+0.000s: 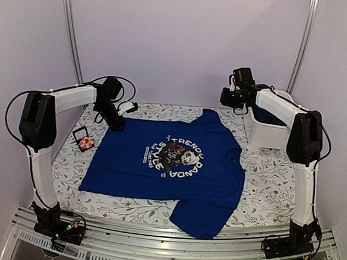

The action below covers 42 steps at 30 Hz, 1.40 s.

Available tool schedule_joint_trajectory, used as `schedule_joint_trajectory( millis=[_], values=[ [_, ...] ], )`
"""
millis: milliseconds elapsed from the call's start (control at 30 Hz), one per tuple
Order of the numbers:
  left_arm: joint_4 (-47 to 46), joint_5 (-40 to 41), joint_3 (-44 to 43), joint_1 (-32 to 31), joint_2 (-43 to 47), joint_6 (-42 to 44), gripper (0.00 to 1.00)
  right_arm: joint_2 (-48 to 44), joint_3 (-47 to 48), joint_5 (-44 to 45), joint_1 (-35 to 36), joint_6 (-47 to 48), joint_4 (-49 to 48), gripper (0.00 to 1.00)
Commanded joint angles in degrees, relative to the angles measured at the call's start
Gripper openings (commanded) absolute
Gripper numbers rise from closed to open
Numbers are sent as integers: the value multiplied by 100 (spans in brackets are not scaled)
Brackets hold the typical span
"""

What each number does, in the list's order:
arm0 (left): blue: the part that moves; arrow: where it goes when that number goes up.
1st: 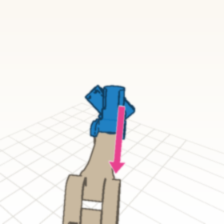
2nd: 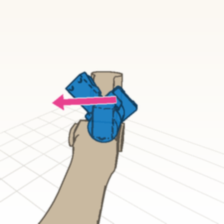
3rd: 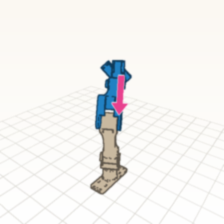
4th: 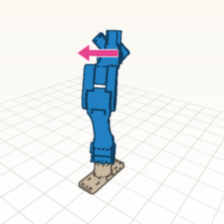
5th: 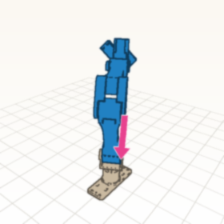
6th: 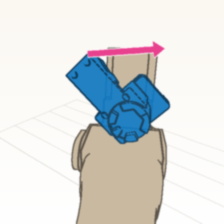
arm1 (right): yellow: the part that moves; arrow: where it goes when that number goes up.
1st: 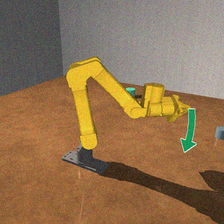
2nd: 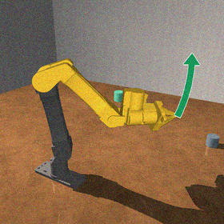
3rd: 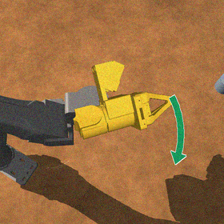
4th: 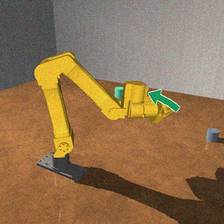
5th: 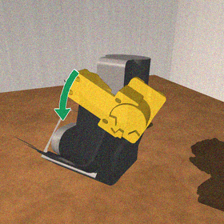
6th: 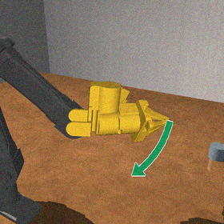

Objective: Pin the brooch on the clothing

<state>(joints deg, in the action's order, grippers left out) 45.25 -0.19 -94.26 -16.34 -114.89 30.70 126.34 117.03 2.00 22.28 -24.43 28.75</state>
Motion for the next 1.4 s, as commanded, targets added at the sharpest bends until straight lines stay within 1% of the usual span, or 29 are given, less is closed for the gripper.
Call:
schedule_joint_trajectory(
  millis=[0, 67, 133, 167, 200, 267, 300, 367, 500, 633, 767, 933, 1000, 1100, 1167, 1300, 1333, 1367],
  values=[
    [-355, 498, -656, 27, -761, -297, 46, 1160, 811, -1055, -244, 209, -803, 31],
    [-319, 631, -871, 26, -1083, -295, 45, 1450, 984, -1207, -320, -127, -1228, 37],
    [-374, 763, -878, 28, -1259, -243, 45, 1756, 1287, -1159, -353, -426, -1471, 48],
    [-424, 832, -818, 27, -1293, -218, 45, 1895, 1408, -1105, -362, -525, -1570, 55],
    [-481, 873, -733, 27, -1308, -200, 45, 2000, 1526, -1128, -378, -654, -1678, 60],
    [-601, 927, -481, 26, -1283, -151, 45, 2284, 1774, -1234, -399, -924, -1904, 68],
    [-653, 942, -335, 25, -1256, -128, 45, 2449, 1944, -1176, -400, -1043, -1914, 71],
    [-741, 978, -53, 25, -1179, -112, 45, 2758, 2185, -963, -396, -1244, -1873, 73],
    [-850, 914, 522, 30, -1008, -107, 45, 3111, 2289, -435, -441, -1582, -1725, 71],
    [-944, 871, 901, 31, -855, -147, 45, 3360, 2416, -503, -488, -1942, -1653, 71],
    [-928, 760, 1014, 28, -775, -147, 45, 3590, 2535, -832, -537, -2268, -1675, 70],
    [-808, 539, 897, 21, -733, -134, 45, 3770, 2519, -1337, -632, -2711, -1858, 64],
    [-745, 479, 854, 11, -723, -115, 45, 3825, 2517, -1508, -642, -2774, -1999, 58],
    [-711, 474, 847, 4, -705, -89, 45, 3860, 2510, -1623, -645, -2819, -2066, 44],
    [-710, 473, 873, 5, -685, -75, 45, 3870, 2485, -1697, -663, -2822, -2099, 28],
    [-695, 482, 915, 2, -633, -47, 45, 3826, 2441, -1928, -718, -2899, -2240, 2],
    [-691, 484, 930, 7, -614, -42, 45, 3807, 2420, -2029, -733, -2934, -2281, 0],
    [-690, 483, 949, 0, -584, -32, 45, 3749, 2394, -2093, -734, -2983, -2331, 0]
  ],
)
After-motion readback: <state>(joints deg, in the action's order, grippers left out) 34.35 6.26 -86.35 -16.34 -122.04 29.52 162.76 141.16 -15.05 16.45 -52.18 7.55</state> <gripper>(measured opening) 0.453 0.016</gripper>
